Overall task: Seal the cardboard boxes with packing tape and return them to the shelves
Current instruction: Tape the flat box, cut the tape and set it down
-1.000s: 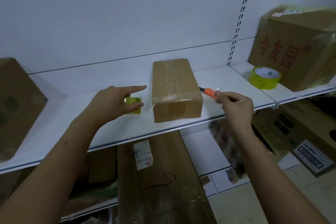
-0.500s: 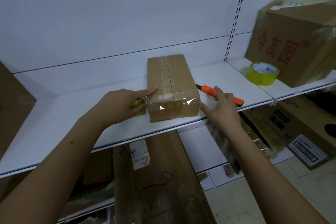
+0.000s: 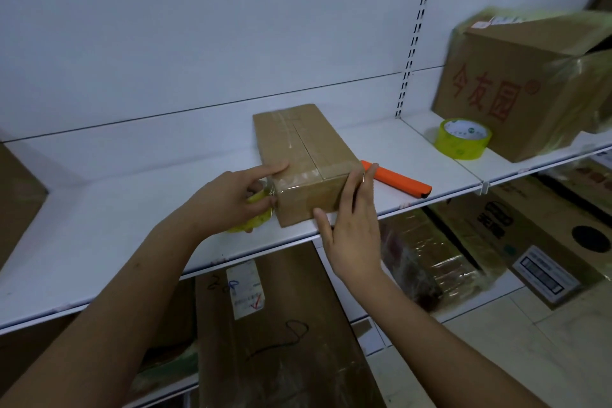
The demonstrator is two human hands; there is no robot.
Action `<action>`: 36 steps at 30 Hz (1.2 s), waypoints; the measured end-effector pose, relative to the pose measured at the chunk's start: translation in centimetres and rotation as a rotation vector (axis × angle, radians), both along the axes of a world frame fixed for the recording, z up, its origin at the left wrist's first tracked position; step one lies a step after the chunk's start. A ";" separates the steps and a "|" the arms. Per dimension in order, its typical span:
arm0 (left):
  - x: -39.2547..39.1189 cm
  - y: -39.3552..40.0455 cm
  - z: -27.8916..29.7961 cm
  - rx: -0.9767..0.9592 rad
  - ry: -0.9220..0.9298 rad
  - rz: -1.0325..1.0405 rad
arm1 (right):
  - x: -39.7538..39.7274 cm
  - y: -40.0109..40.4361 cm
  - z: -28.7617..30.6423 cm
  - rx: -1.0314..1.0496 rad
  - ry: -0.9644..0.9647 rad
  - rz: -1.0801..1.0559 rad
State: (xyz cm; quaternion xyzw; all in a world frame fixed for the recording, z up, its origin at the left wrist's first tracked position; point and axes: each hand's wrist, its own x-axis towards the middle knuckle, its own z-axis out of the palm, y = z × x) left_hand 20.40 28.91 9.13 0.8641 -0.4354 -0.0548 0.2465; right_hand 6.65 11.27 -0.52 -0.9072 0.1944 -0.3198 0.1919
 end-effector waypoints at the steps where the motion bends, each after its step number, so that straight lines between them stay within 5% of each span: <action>1: 0.1 0.0 -0.1 -0.016 0.019 0.005 | -0.1 0.1 -0.1 -0.025 0.027 -0.014; 5: 0.3 0.1 -0.3 -0.042 0.050 0.002 | -1.9 1.4 -1.1 -0.171 0.129 -0.089; 9: 0.3 0.1 -0.8 -0.100 0.026 -0.018 | -2.3 1.7 0.7 -0.210 -0.064 -0.024; 22: -0.2 0.0 -0.6 -0.121 0.057 -0.019 | -1.9 2.7 -0.6 -0.083 0.004 -0.051; 25: -0.1 0.1 -0.6 -0.135 0.069 -0.020 | -1.1 3.9 1.9 -0.275 -0.139 0.043; 28: 0.1 0.2 -0.8 -0.141 0.083 -0.038 | 0.7 4.5 1.7 -0.470 -0.067 0.213; 32: 0.1 0.5 -0.8 -0.161 0.130 -0.065 | 0.7 3.7 -0.2 -0.495 0.063 0.251; 36: -0.1 0.6 -0.9 -0.188 0.145 -0.062 | -1.0 2.8 1.4 -0.541 -0.036 0.384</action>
